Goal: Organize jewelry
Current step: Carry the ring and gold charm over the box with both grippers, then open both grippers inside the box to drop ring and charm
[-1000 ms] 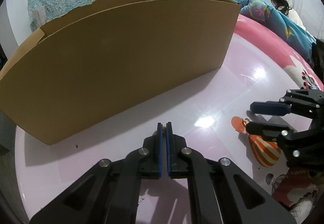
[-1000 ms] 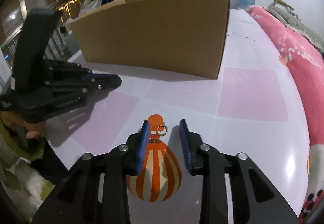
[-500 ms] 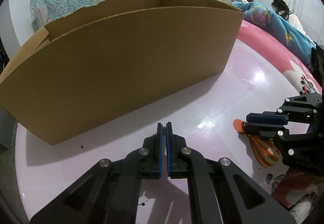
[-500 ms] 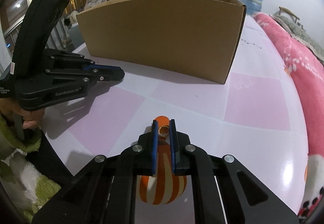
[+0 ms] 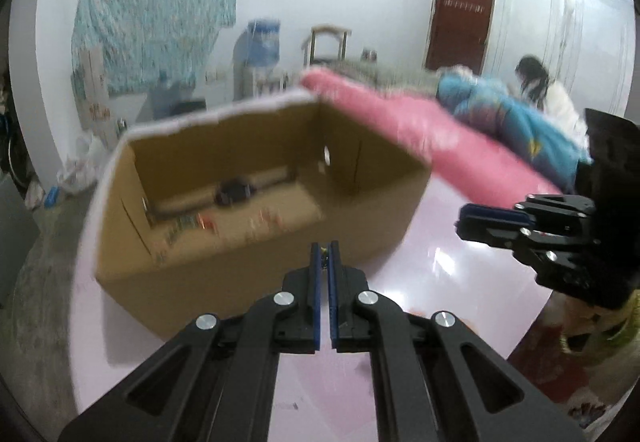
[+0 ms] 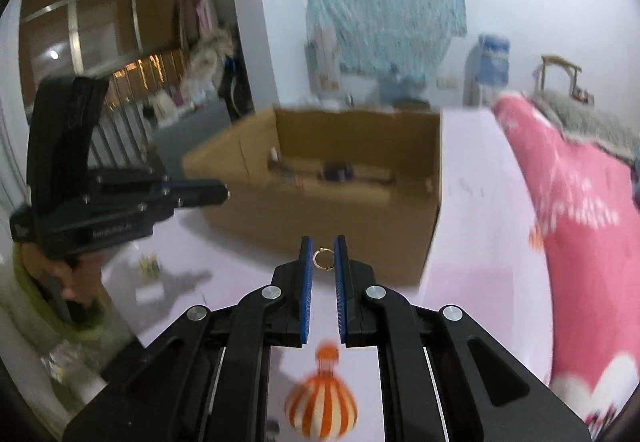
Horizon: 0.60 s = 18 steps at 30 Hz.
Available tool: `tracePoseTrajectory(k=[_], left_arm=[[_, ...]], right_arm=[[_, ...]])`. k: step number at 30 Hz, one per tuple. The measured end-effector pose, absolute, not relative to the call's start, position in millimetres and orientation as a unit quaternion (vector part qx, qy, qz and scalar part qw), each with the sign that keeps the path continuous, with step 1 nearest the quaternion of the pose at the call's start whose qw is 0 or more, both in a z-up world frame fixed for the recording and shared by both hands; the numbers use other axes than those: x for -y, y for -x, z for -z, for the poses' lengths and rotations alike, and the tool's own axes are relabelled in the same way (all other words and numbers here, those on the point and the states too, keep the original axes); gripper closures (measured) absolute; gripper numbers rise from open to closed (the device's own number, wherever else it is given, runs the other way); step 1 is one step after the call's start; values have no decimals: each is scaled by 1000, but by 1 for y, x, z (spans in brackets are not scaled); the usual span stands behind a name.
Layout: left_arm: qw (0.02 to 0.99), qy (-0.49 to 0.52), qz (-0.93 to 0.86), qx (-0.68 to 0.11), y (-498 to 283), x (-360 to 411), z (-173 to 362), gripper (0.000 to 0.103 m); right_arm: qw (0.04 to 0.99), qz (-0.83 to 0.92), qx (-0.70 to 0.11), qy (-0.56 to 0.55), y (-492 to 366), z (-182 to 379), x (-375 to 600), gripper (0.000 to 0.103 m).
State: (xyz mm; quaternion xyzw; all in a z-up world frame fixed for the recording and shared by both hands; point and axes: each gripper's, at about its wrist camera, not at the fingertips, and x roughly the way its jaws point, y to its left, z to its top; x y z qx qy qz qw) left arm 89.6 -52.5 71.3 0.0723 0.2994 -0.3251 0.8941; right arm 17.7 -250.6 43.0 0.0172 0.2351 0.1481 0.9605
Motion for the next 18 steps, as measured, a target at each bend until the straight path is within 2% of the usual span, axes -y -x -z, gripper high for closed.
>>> tracePoseTrajectory(k=[5, 11, 15, 16, 18], left_arm=[[898, -47, 308, -310, -138, 52, -88, 100], [871, -19, 292, -394, -206, 54, -60, 100], [852, 5, 287, -437, -225, 53, -40, 100], [851, 9, 287, -440, -228, 52, -39, 98], [848, 20, 289, -443, -228, 49, -38, 84]], right_arm=[[959, -171, -226, -20, -66, -72, 252, 94], [939, -173, -296, -31, -144, -64, 245, 94], [933, -164, -318, -33, -171, -54, 242, 87], [933, -163, -318, -33, -174, -54, 241, 85], [934, -161, -317, -38, -177, -55, 242, 80]])
